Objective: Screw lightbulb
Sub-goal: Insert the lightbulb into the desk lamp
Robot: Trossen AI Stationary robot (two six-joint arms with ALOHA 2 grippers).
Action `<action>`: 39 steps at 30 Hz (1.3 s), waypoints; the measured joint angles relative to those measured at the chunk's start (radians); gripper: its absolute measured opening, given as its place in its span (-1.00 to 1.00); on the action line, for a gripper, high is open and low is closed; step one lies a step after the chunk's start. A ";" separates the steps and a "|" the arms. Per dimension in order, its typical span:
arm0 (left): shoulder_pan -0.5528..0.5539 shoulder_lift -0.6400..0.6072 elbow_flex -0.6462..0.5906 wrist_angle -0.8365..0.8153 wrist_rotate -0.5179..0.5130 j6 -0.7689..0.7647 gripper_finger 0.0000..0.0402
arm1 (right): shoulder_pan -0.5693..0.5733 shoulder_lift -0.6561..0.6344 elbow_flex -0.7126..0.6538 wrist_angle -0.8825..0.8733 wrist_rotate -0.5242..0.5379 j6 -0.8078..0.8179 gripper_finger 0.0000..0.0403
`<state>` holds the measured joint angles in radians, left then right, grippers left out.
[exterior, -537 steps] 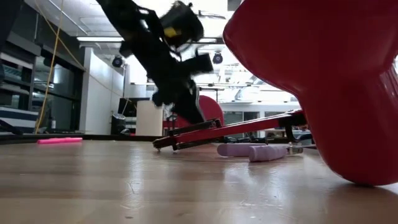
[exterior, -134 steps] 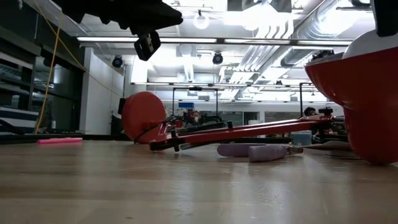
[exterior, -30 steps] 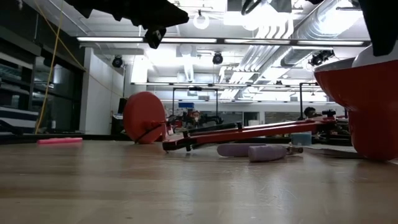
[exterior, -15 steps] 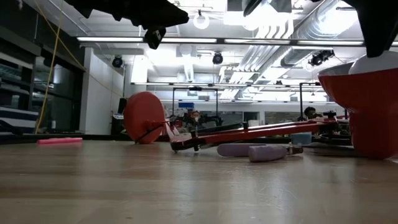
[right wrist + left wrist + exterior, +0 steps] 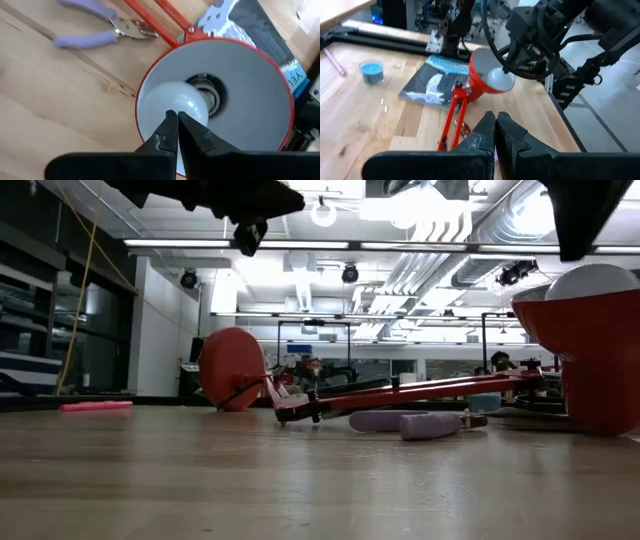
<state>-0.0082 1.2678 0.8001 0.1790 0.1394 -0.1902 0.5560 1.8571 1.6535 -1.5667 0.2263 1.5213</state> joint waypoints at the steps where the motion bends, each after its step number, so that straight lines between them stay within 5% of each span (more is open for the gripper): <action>1: 0.000 0.000 0.001 0.014 0.000 0.002 -1.00 | 0.000 -0.012 0.000 0.000 0.007 0.000 -0.99; 11: 0.024 0.154 0.199 -0.017 -0.056 0.090 -1.00 | 0.056 -0.222 -0.037 0.002 0.113 0.206 -1.00; 20: 0.015 0.405 0.397 -0.067 0.182 0.143 -1.00 | 0.260 -0.476 -0.337 0.051 0.052 0.588 -1.00; 26: -0.035 0.508 0.433 0.034 0.176 0.227 -1.00 | 0.339 -0.501 -0.395 0.281 0.098 0.555 -1.00; 39: -0.013 0.750 0.754 -0.086 0.111 0.281 -1.00 | 0.215 -0.423 -0.467 0.543 0.132 0.351 -1.00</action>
<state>-0.0214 2.0174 1.5545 0.0930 0.2508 0.0909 0.7715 1.4346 1.1870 -1.0234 0.3579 1.8726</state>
